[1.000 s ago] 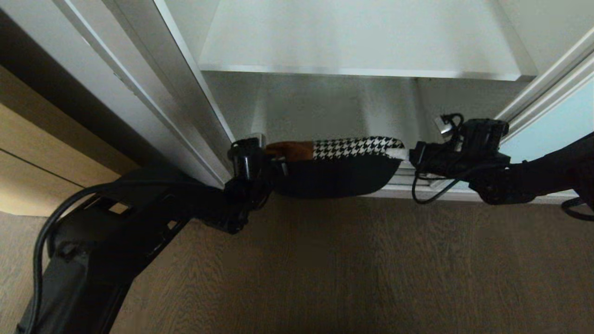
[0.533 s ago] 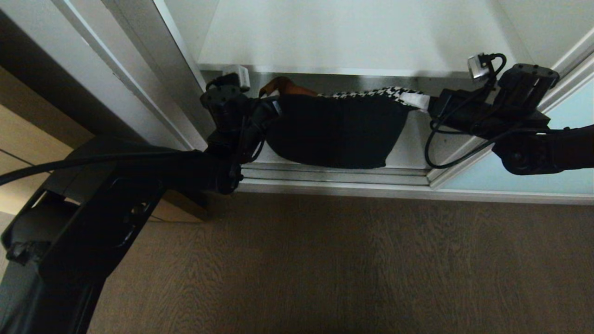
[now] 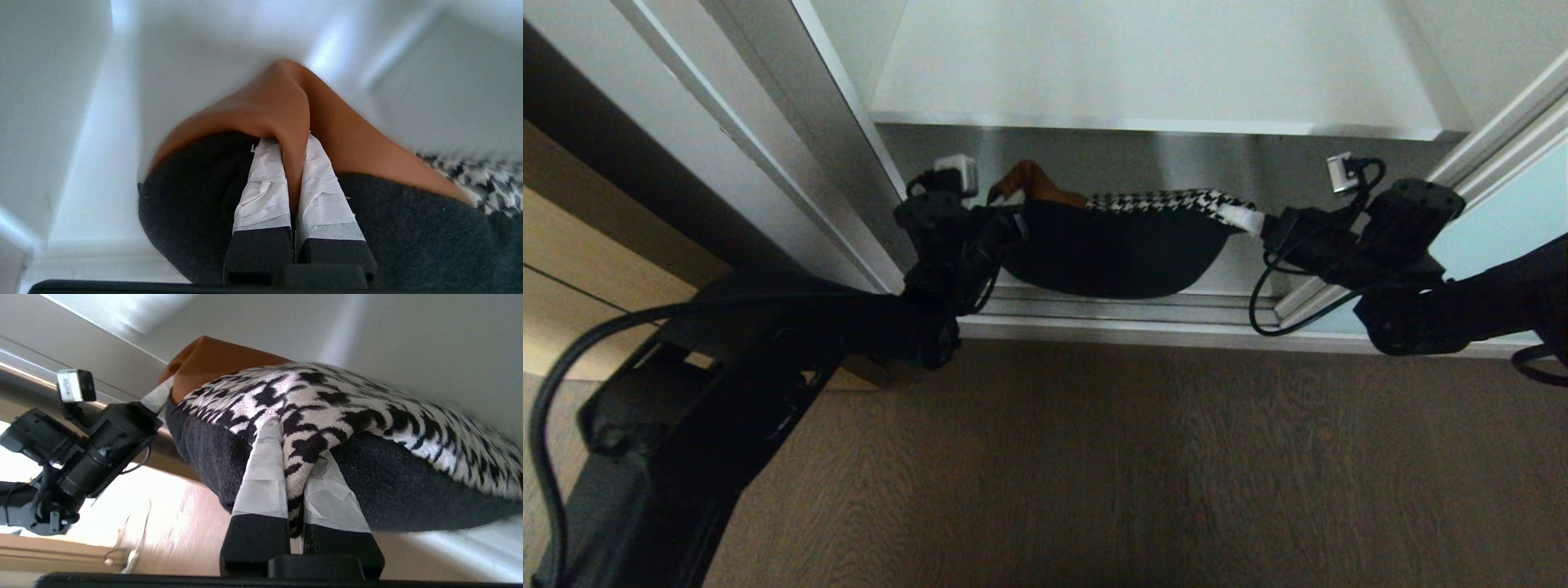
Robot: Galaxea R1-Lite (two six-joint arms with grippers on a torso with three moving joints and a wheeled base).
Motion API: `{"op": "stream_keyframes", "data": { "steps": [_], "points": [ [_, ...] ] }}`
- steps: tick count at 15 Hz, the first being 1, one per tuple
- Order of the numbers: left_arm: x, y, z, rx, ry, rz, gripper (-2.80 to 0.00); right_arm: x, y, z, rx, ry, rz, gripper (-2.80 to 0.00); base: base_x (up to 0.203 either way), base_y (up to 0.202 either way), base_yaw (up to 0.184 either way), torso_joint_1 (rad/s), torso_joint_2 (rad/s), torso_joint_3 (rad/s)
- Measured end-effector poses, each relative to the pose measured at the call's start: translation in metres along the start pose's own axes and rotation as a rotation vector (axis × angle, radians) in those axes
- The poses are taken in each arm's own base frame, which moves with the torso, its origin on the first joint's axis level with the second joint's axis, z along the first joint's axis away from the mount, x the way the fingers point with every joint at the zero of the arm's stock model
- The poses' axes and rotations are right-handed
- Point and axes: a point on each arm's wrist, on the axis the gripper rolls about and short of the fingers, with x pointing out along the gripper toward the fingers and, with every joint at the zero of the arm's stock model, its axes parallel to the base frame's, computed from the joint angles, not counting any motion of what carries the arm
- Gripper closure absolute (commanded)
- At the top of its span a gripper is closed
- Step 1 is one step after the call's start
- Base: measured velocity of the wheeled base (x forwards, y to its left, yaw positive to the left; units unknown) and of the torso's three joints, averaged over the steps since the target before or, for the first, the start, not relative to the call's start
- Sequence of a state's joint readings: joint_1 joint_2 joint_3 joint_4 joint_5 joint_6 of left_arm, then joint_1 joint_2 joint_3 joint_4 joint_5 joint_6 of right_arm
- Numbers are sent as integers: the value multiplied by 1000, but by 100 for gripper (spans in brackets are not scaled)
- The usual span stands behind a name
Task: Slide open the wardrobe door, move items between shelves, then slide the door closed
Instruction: Place the pillow on the lower shelf
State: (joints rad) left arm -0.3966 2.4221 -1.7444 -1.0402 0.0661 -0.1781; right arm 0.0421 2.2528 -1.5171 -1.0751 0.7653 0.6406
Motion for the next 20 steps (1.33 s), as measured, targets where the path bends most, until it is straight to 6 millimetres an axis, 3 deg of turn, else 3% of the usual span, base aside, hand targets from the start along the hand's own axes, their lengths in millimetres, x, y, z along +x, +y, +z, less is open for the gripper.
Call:
{"op": "stream_keyframes", "data": {
  "steps": [4,6,8,12,17,20],
  "points": [
    [4,24,-93,27,220,44,0,7,-53,-44,150,126,-109,0,0,0,0,0,0,0],
    [0,35,-125,-10,343,90,0,4,-71,-56,231,185,-178,0,0,0,0,0,0,0],
    [-7,40,-144,-20,430,140,0,3,-78,-63,293,236,-217,0,0,0,0,0,0,0],
    [-15,45,-155,-8,609,196,0,2,-84,-68,320,254,-238,0,0,0,0,0,0,0],
    [-23,49,-135,-74,819,309,0,2,-94,-85,379,305,-272,0,0,0,0,0,0,0],
    [-25,47,-125,-90,812,310,0,4,-95,-93,380,321,-270,0,0,0,0,0,0,0]
  ]
}}
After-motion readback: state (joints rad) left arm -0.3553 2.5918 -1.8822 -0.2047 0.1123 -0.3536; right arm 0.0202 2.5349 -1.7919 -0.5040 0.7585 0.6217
